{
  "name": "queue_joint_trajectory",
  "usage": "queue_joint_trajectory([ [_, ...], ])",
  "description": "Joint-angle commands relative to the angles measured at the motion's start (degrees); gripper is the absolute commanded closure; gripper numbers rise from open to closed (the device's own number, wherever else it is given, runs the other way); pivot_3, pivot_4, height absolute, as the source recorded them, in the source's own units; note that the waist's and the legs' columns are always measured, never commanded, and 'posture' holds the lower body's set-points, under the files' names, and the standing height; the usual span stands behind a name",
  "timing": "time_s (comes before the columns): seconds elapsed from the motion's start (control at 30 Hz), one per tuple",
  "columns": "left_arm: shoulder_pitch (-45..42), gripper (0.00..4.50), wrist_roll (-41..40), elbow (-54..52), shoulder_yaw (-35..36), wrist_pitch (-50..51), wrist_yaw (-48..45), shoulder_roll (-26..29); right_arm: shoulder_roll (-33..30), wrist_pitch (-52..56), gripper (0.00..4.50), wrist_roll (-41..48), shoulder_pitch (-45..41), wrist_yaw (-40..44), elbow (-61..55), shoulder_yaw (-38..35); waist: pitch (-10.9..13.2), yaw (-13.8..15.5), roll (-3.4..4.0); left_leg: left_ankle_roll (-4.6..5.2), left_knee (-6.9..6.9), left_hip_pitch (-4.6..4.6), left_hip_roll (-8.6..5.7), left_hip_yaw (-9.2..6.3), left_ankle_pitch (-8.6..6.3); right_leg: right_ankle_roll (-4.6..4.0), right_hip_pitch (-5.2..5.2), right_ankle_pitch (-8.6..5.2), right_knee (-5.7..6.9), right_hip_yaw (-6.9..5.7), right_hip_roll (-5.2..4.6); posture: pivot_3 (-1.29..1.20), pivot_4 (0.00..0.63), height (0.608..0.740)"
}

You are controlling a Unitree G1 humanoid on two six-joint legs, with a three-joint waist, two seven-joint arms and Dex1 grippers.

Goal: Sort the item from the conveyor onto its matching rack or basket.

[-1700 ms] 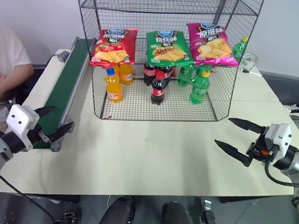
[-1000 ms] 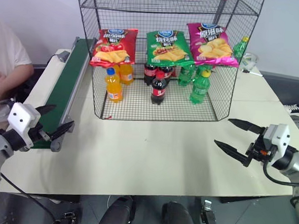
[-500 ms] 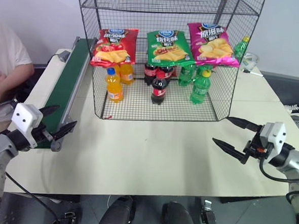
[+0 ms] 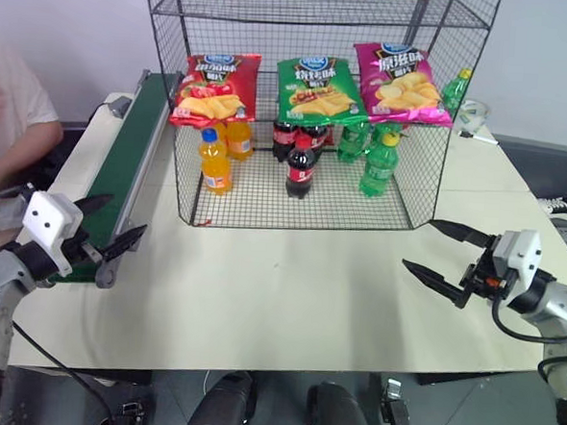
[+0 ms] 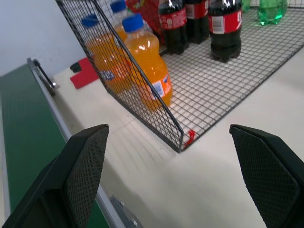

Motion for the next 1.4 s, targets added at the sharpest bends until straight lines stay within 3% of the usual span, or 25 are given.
queue_joint_trajectory([
  [0.03,-0.5,0.24,-0.4,-1.5,0.6,-0.4,0.4,-0.2,-0.5,0.0,0.00,0.4,-0.5,0.0,-1.0,-0.4,0.0,0.0,0.00,0.00,0.00,0.00,0.00,0.00,0.00,0.00,0.00,0.00,0.00,0.00,0.00,0.00,0.150,0.740],
  [0.87,0.9,0.24,-6.6,-6.5,0.5,7.4,-1.3,-1.7,-0.7,1.3,0.00,0.1,-0.4,-1.1,-2.8,0.0,0.1,0.0,0.04,0.00,-0.05,-0.02,0.00,0.00,0.00,0.00,-0.04,0.00,-0.01,0.01,0.00,0.00,0.150,0.740],
  [1.4,1.7,0.24,-2.1,-5.5,0.7,3.7,1.8,-1.5,-0.6,1.5,0.00,-0.2,-1.9,-0.9,-1.8,1.3,0.1,0.0,0.06,0.00,-0.08,-0.03,0.00,0.00,0.00,0.00,-0.05,0.00,-0.06,0.01,-0.01,0.00,0.150,0.740],
])
